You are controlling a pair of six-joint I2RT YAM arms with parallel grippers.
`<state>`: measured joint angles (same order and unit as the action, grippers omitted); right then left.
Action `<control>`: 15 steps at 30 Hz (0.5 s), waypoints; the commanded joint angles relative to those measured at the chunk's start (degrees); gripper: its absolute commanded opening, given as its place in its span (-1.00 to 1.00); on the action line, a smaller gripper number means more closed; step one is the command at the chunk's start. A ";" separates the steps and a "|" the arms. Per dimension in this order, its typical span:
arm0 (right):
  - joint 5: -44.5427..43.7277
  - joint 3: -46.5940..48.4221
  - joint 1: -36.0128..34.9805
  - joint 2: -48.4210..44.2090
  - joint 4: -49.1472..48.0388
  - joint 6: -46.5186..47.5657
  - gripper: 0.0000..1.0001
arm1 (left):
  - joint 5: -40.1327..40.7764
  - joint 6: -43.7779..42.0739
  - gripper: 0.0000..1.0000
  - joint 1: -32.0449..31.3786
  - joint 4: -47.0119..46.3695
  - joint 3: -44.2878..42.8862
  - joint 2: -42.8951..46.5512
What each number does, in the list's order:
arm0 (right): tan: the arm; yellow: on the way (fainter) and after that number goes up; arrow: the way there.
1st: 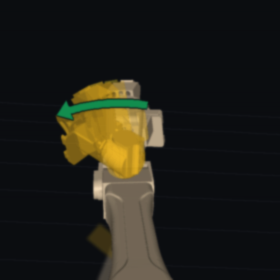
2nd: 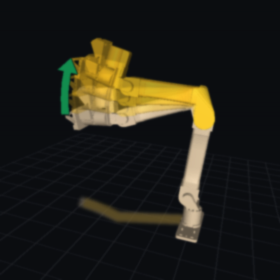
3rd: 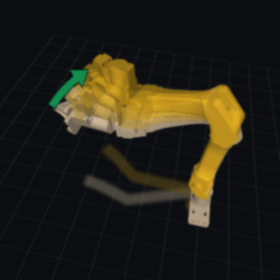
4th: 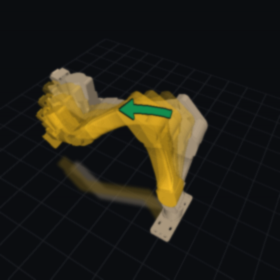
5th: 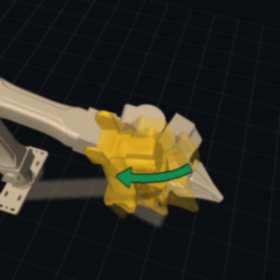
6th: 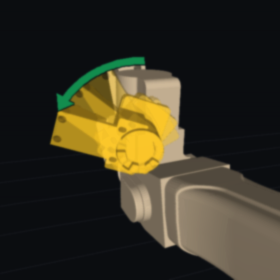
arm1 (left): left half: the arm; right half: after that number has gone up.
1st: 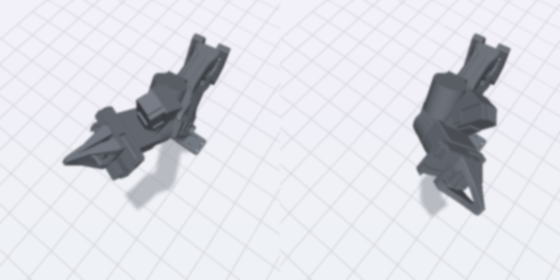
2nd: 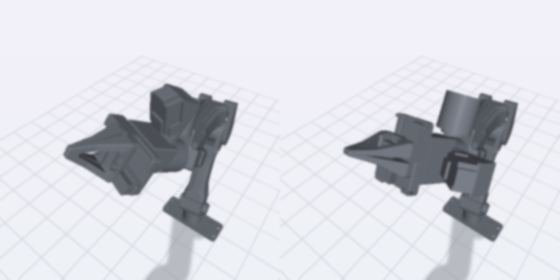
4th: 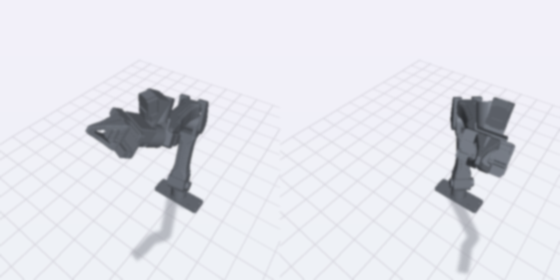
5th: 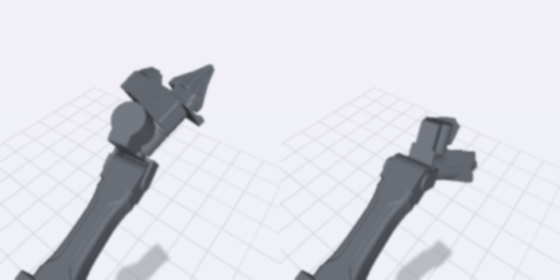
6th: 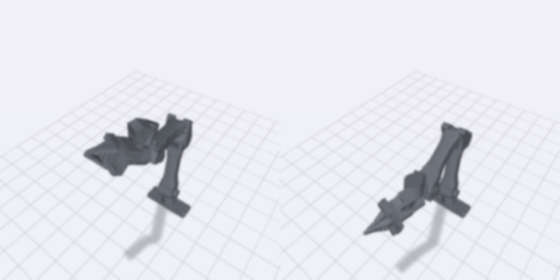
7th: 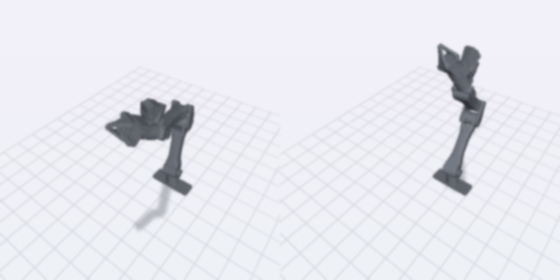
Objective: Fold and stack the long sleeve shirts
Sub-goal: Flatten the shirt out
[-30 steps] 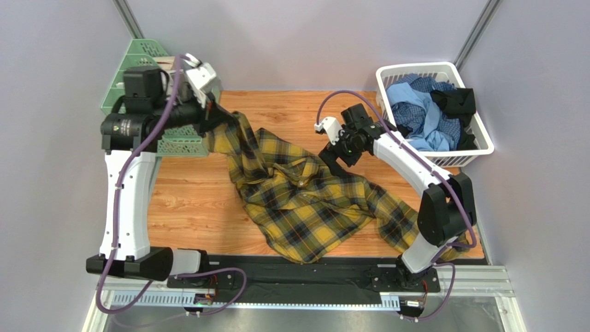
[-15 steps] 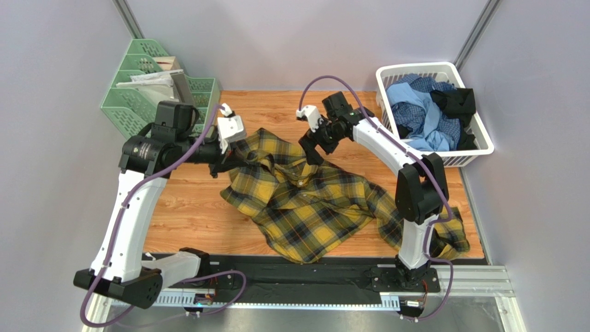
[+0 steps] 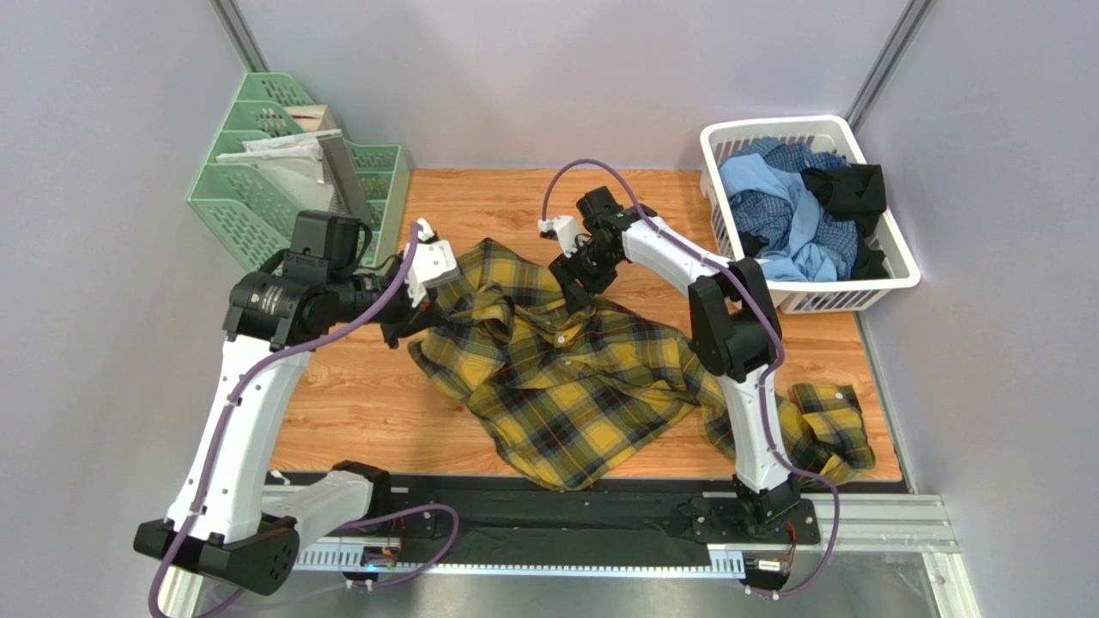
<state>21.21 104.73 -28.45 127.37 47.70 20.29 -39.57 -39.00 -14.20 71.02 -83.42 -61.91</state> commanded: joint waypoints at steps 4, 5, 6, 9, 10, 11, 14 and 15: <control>0.59 12.82 -0.30 0.95 5.12 3.61 -1.00 | 3.37 11.39 -1.00 9.87 -11.08 -2.61 -5.49; 0.50 16.09 -0.12 1.21 5.03 3.79 -1.00 | 2.75 11.67 -1.00 11.11 -11.43 -4.11 -7.76; 0.32 18.99 0.06 1.91 5.21 4.14 -1.00 | 2.83 11.58 -1.00 12.08 -11.43 -5.60 -8.74; 0.59 29.29 0.41 2.09 6.78 5.10 -1.00 | 0.38 8.60 -1.00 12.17 -9.77 -10.88 -11.04; 0.58 30.96 0.50 1.57 7.22 5.89 -1.00 | -0.41 8.16 -1.00 12.17 -9.59 -12.28 -11.04; 0.85 31.67 0.50 0.52 7.75 6.51 -1.00 | -2.33 7.55 -1.00 12.17 -9.24 -12.82 -11.04; 2.86 25.48 0.50 -5.97 7.05 7.22 -1.00 | -10.77 -0.59 -1.00 7.73 0.75 -16.42 -12.00; 4.09 22.57 0.50 -8.08 7.14 7.22 -1.00 | -11.57 -3.42 -1.00 4.82 3.74 -15.90 -11.66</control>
<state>21.82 132.55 -28.32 127.52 54.37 25.04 -40.75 -32.27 -2.57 64.90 -95.26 -74.78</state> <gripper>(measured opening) 0.015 0.003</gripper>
